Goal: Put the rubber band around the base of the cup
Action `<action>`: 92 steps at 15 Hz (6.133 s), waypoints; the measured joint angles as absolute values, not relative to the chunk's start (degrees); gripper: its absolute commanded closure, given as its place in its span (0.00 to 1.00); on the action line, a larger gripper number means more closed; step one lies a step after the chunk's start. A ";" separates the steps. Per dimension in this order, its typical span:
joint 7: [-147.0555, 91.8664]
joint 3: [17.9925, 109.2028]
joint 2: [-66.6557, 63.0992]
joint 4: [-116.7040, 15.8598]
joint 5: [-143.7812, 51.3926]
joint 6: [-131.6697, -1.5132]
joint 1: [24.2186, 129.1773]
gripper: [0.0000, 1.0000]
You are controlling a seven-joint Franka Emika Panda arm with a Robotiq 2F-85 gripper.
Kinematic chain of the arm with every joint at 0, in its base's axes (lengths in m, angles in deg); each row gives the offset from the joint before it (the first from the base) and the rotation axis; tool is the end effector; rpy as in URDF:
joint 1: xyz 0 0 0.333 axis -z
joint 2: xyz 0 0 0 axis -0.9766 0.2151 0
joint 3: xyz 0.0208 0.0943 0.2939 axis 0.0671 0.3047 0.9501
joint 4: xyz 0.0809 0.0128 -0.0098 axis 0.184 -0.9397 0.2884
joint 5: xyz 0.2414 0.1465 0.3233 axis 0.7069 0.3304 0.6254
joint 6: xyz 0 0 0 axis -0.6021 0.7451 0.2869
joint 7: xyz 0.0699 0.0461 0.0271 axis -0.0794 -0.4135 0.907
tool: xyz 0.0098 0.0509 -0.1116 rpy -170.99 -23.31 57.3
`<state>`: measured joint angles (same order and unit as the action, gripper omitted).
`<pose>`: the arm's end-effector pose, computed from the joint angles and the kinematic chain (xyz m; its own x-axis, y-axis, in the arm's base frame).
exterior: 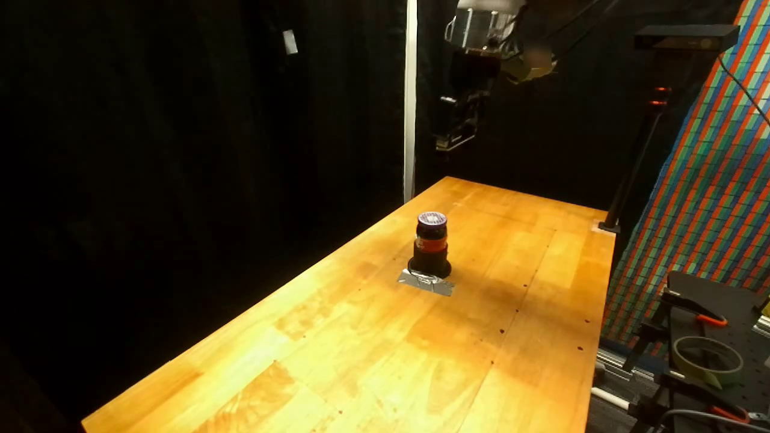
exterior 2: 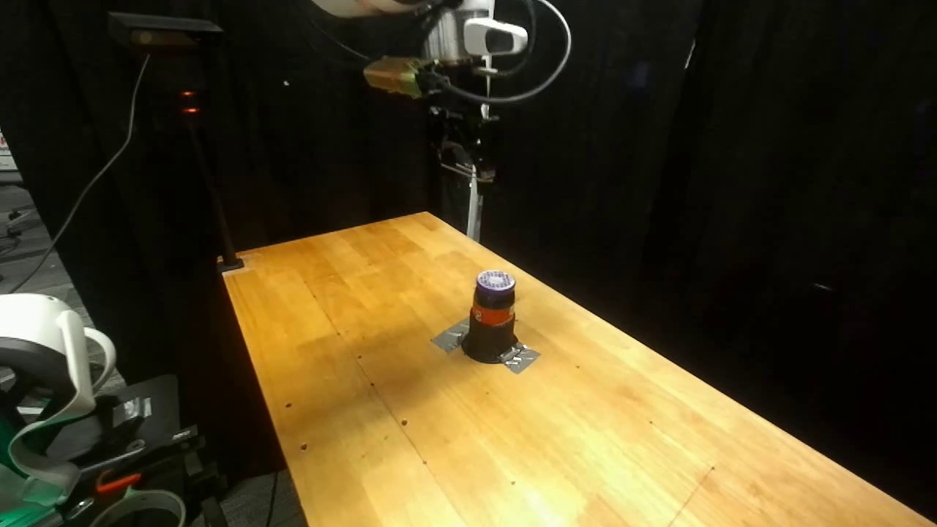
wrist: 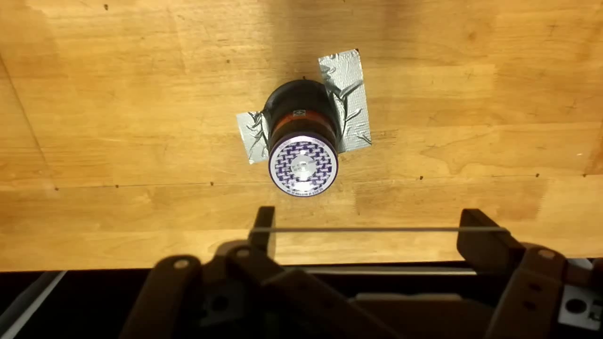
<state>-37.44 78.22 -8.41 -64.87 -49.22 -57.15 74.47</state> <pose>0.6357 0.1465 0.4014 0.9865 0.0381 0.1593 0.0350 -0.9991 0.0224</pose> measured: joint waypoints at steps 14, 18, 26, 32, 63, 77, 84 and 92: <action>-37.04 71.61 23.43 -33.86 -48.24 -45.82 71.44 0.00; -36.15 71.49 26.92 -29.09 -47.36 -41.95 71.49 0.00; -34.00 71.45 32.17 -23.15 -44.84 -36.80 71.99 0.00; -31.87 71.65 32.61 -22.65 -42.95 -31.13 72.06 0.00; -25.36 71.58 0.07 -93.87 -44.98 -114.54 70.02 0.81; -14.39 64.13 11.73 -106.07 -31.02 -168.77 55.82 0.78; -13.62 65.31 12.97 -105.22 -30.53 -170.15 56.76 0.84; 2.18 62.11 -10.88 -105.87 -10.16 -139.98 53.88 0.83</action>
<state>2.18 62.11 -10.88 -105.87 -10.16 -139.98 53.88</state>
